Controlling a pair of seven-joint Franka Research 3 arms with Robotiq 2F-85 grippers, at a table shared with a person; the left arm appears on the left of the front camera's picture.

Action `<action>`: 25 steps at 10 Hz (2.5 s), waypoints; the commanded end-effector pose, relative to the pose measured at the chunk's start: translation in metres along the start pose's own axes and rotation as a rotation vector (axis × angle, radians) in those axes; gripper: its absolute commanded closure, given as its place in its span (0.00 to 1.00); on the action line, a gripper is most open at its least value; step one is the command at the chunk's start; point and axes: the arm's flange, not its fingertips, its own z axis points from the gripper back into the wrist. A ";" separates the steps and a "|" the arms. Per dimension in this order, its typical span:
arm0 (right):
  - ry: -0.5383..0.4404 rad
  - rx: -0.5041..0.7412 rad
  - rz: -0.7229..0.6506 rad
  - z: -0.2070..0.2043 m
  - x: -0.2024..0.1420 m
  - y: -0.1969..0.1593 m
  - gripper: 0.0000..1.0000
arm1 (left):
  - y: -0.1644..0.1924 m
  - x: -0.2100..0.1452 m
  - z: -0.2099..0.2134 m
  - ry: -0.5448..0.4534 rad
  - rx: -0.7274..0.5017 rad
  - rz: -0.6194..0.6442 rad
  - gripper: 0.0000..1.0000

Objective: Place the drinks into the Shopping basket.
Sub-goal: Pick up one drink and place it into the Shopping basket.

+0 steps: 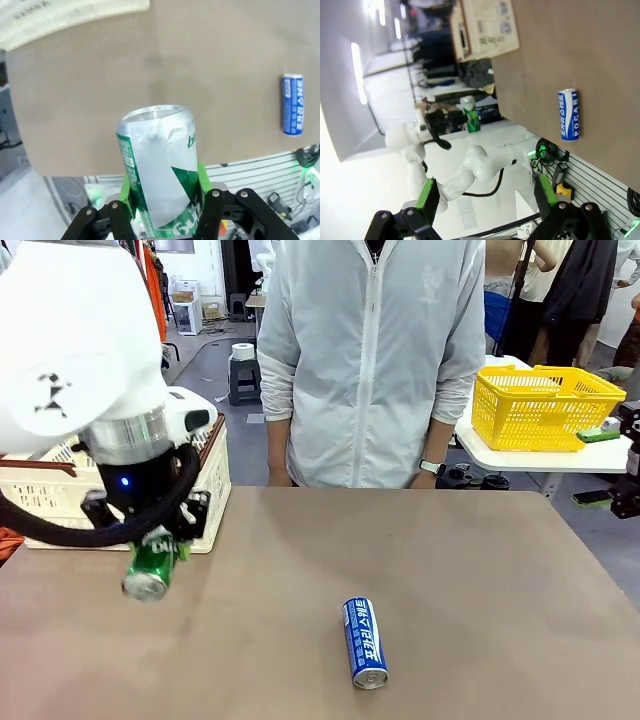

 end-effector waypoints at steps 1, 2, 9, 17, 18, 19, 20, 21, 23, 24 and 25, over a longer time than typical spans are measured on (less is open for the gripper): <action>0.008 -0.008 -0.007 0.003 -0.001 0.003 0.00 | 0.055 0.069 0.037 -0.081 -0.033 -0.029 1.00; 0.008 -0.008 -0.007 0.003 -0.001 0.003 0.00 | 0.086 0.102 0.053 -0.109 -0.093 -0.167 1.00; 0.008 -0.008 -0.007 0.003 -0.001 0.003 0.00 | 0.231 0.297 0.032 -0.011 0.002 0.162 1.00; 0.008 -0.008 -0.007 0.003 -0.001 0.003 0.00 | 0.255 0.300 -0.062 -0.121 -0.004 0.004 1.00; 0.008 -0.008 -0.007 0.003 -0.001 0.003 0.00 | 0.258 0.300 -0.080 -0.157 0.005 -0.021 1.00; 0.008 -0.008 -0.007 0.003 -0.001 0.003 0.00 | 0.262 0.301 -0.102 -0.104 0.014 -0.033 1.00; 0.008 -0.008 -0.007 0.003 -0.001 0.003 0.00 | 0.267 0.303 -0.127 -0.056 0.010 -0.041 1.00; 0.008 -0.008 -0.007 0.003 -0.001 0.003 0.00 | 0.271 0.304 -0.147 -0.033 0.003 -0.060 1.00; 0.008 -0.008 -0.007 0.003 -0.001 0.003 0.00 | 0.275 0.307 -0.180 0.020 -0.013 -0.075 1.00; 0.008 -0.008 -0.007 0.003 -0.001 0.003 0.00 | 0.277 0.310 -0.193 0.036 -0.013 -0.074 1.00; 0.008 -0.008 -0.007 0.003 -0.001 0.003 0.00 | 0.277 0.312 -0.201 0.049 -0.011 -0.072 1.00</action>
